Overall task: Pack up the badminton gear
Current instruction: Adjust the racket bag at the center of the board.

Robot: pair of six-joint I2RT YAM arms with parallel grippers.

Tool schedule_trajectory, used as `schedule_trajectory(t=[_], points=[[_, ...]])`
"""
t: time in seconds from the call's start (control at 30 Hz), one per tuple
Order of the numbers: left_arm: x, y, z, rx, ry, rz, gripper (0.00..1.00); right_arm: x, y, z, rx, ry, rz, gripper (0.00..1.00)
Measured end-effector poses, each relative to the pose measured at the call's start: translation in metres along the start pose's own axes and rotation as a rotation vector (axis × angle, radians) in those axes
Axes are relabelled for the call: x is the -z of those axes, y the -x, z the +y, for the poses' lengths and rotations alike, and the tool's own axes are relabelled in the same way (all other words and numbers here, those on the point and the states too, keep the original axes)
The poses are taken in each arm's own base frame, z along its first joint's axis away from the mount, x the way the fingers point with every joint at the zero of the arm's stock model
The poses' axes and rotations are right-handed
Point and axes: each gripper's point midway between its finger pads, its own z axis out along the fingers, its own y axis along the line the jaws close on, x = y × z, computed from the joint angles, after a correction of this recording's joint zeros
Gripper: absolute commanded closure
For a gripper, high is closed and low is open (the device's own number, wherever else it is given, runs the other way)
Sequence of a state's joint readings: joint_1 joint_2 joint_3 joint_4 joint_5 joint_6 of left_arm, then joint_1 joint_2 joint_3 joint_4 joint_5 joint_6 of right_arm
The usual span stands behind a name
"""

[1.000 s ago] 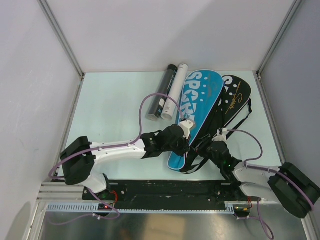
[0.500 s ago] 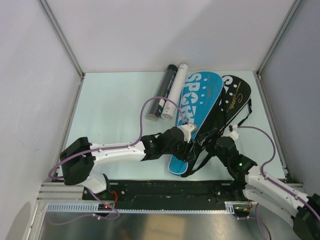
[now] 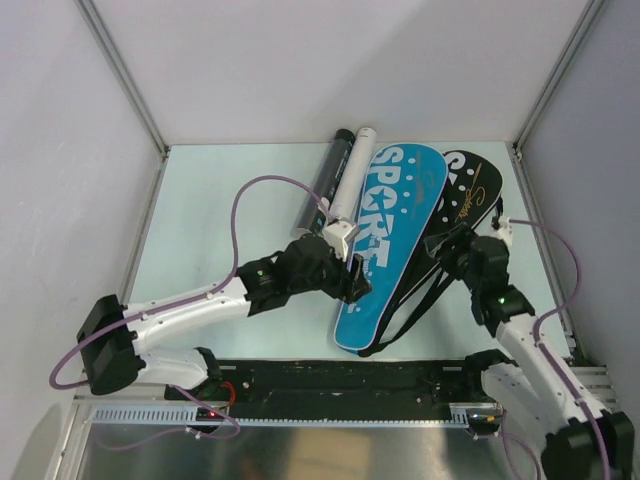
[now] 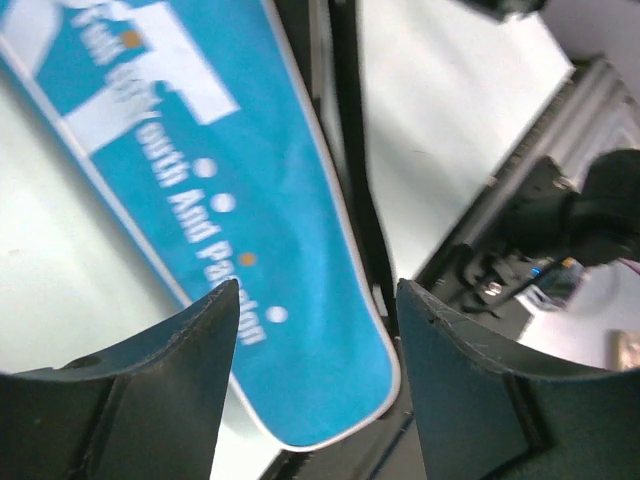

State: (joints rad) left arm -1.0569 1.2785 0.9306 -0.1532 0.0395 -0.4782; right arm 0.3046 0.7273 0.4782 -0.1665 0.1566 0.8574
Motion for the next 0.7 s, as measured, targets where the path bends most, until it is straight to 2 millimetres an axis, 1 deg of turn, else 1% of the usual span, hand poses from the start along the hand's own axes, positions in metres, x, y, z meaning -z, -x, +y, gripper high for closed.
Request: schedule_trajectory(t=[0.07,0.13,0.23,0.33,0.37,0.43,0.5,0.53,0.6,0.7], points=[[0.0,0.001,0.019,0.009,0.053,0.0,0.32,-0.011,0.013,-0.006,-0.008,-0.009,0.015,0.41],[-0.003,-0.006,0.038,0.022,0.103,0.027,0.31,-0.022,0.02,-0.016,-0.011,-0.02,0.048,0.43],[-0.012,-0.021,0.059,0.05,0.147,0.09,0.28,-0.039,0.029,-0.029,-0.02,-0.028,0.1,0.45],[-0.019,-0.042,0.071,0.071,0.161,0.164,0.26,-0.059,0.036,-0.035,-0.033,-0.006,0.153,0.42],[-0.02,-0.049,0.073,0.075,0.159,0.186,0.26,-0.065,0.036,-0.036,-0.038,0.002,0.166,0.4],[-0.021,-0.063,0.075,0.082,0.156,0.227,0.26,-0.079,0.034,-0.038,-0.05,0.031,0.208,0.37],[-0.02,-0.073,0.077,0.087,0.155,0.258,0.27,-0.089,0.026,-0.038,-0.059,0.055,0.252,0.36],[-0.02,-0.077,0.077,0.088,0.152,0.269,0.28,-0.094,0.019,-0.039,-0.065,0.067,0.282,0.35],[-0.019,-0.082,0.078,0.083,0.15,0.284,0.28,-0.099,0.006,-0.041,-0.072,0.076,0.327,0.35],[-0.019,-0.082,0.078,0.06,0.148,0.285,0.28,-0.103,-0.012,-0.04,-0.069,0.081,0.38,0.34]])
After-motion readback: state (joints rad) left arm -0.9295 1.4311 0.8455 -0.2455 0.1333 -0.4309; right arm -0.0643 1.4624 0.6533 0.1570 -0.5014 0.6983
